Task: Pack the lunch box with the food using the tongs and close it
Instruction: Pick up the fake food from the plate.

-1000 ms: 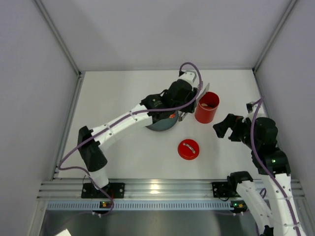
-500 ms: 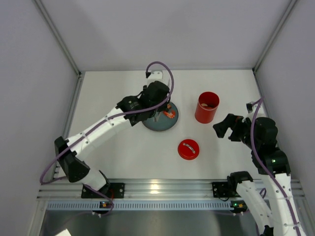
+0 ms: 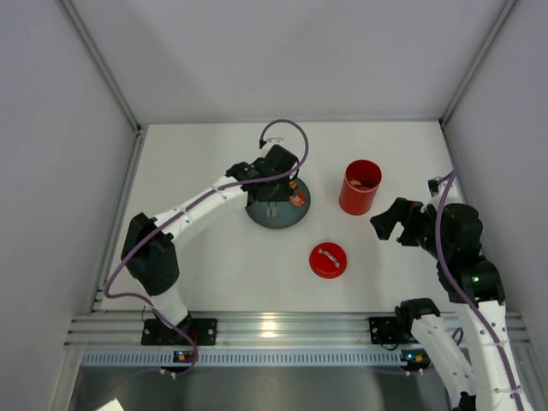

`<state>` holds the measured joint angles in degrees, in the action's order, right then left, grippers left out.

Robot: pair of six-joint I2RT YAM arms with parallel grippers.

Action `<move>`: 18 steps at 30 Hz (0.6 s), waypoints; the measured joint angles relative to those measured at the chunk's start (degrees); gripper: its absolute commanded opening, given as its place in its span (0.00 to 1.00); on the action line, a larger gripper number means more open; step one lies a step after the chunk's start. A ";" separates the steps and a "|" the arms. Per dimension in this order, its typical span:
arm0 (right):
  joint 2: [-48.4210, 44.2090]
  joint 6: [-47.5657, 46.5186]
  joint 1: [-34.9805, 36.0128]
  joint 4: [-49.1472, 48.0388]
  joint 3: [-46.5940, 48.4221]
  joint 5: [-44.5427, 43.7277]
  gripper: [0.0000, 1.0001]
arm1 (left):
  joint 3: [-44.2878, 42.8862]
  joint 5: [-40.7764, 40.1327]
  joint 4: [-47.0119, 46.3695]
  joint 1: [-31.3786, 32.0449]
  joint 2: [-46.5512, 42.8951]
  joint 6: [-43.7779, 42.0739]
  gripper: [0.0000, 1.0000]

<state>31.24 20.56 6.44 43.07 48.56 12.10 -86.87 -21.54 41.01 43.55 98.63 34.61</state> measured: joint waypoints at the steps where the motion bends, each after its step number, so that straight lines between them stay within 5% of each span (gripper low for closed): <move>1: 0.00 0.00 0.00 0.00 0.00 0.00 1.00 | 0.00 0.59 -0.35 -0.02 0.42 0.00 0.50; 18: -0.02 0.00 0.00 0.00 0.00 0.00 1.00 | -0.02 5.62 -4.15 -0.02 4.31 -0.70 0.50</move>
<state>31.22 20.56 6.44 43.07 48.56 12.10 -86.89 -15.92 36.86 43.53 102.94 33.91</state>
